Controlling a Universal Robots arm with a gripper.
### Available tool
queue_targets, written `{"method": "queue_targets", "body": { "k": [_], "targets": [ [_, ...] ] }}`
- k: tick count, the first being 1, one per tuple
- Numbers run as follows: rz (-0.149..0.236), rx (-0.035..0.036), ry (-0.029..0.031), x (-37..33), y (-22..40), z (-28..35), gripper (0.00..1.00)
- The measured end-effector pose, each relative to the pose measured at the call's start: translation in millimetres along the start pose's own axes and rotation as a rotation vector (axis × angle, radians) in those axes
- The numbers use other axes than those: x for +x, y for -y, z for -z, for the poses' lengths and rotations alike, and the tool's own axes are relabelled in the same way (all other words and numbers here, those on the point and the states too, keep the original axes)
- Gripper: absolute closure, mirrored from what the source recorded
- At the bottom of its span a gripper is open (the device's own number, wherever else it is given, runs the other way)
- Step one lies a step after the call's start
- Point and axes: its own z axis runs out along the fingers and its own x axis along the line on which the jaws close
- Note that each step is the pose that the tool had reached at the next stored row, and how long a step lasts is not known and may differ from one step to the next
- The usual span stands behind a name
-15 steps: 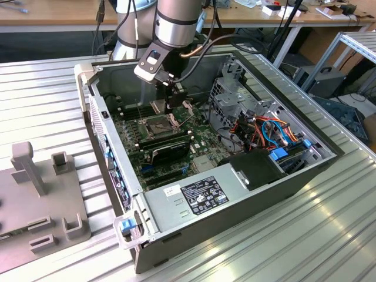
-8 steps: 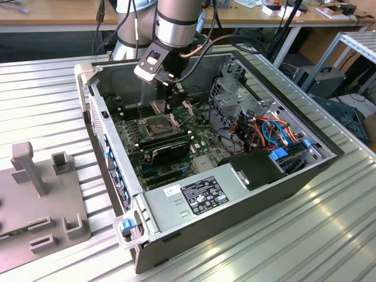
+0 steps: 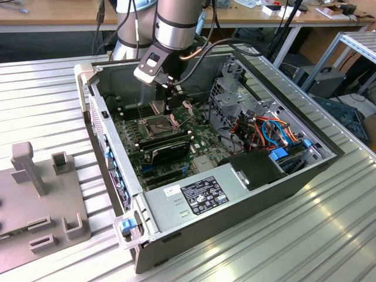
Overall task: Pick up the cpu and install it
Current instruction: 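Place the cpu into insertion slot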
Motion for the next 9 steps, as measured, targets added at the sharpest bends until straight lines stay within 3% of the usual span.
{"method": "queue_targets", "body": {
  "k": [3,5,9],
  "targets": [
    [0.000,0.0004,-0.0080,-0.1,0.1,-3.5,0.46],
    [0.000,0.0011,-0.0167,-0.1,0.1,-7.0,0.46],
    [0.000,0.0018,-0.0207,-0.1,0.1,-7.5,0.46]
  ]
}}
